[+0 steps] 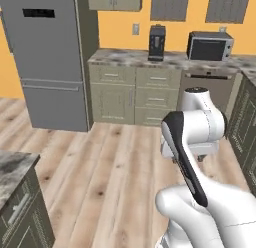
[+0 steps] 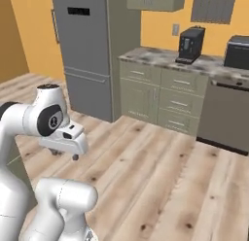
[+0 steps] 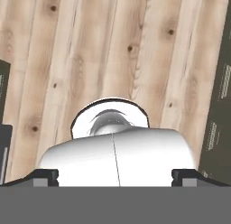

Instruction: Place one of the steaks on the plate and the other in the bowl. Then place the bowl in the fridge.

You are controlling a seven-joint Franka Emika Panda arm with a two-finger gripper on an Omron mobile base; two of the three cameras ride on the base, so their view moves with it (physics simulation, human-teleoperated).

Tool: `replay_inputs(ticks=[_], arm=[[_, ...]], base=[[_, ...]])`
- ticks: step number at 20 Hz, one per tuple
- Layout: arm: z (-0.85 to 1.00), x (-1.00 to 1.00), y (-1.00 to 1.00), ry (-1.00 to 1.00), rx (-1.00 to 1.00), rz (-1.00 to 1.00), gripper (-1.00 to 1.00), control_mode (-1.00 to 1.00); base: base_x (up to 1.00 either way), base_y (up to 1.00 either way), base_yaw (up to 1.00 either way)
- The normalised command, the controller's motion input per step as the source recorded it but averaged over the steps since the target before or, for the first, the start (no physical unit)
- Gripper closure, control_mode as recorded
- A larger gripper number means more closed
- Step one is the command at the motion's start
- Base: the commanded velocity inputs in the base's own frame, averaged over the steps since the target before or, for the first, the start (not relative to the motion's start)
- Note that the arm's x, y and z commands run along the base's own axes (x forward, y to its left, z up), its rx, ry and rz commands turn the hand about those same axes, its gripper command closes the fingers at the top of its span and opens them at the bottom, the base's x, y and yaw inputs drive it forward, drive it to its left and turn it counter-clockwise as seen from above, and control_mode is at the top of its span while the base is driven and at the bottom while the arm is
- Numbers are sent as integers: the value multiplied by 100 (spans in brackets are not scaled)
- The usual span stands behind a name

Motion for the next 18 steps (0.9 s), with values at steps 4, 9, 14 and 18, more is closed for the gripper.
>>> replay_inputs(ticks=[4, 9, 14, 18], arm=[[0, 0, 0, 0, 0, 0, -100, 100], [0, 0, 0, 0, 0, 0, -100, 100], [0, 0, 0, 0, 0, 0, -100, 100], [0, 0, 0, 0, 0, 0, -100, 100]], base=[[100, 3, 41], [100, 1, 53], [100, -26, 57], [89, -64, 61]])
